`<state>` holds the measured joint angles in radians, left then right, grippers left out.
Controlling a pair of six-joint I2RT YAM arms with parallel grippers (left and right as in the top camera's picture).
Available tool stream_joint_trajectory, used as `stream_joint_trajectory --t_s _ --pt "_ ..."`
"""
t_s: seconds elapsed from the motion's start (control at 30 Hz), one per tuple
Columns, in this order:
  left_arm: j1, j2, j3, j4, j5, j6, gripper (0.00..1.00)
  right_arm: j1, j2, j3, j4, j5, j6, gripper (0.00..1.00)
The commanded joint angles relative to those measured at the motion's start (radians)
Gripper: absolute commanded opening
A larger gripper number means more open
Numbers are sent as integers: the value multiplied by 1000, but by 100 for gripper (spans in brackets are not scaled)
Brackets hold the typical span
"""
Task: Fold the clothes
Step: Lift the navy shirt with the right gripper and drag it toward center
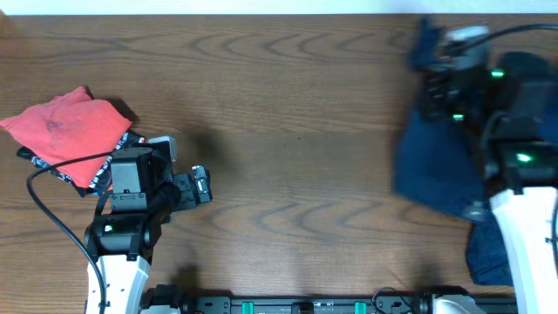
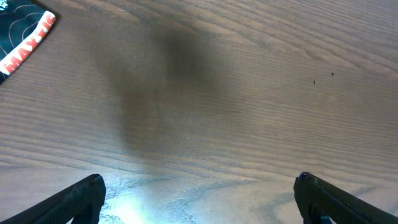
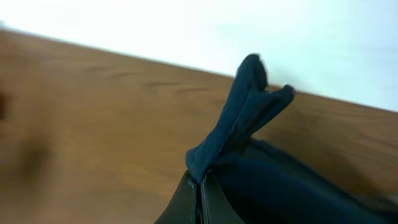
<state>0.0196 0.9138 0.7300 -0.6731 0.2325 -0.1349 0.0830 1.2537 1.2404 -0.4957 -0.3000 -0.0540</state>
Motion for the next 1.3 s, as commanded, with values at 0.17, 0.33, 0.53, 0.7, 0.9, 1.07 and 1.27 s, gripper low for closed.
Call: stream_joint_trajectory --t_s 0.17,0.33,0.53,0.7,0.9,1.07,1.27 --pt "2 1 19 2 -5 -10 98 252 162 -7 226 28 141 2" --pt "2 1 19 8 -5 -10 98 290 278 -7 316 166 187 67" --pt "2 1 19 8 69 -45 98 248 255 -7 144 306 196 99" --pt "2 14 18 24 189 -206 98 117 154 -7 -64 502 288 99" --pt "-66 103 13 32 232 -327 98 -83 79 -7 -258 483 301 99" --pt "-206 224 12 89 232 -452 98 -201 76 -7 -365 483 301 99" --pt "-411 401 12 210 232 -669 98 -285 76 -7 -407 483 301 99"
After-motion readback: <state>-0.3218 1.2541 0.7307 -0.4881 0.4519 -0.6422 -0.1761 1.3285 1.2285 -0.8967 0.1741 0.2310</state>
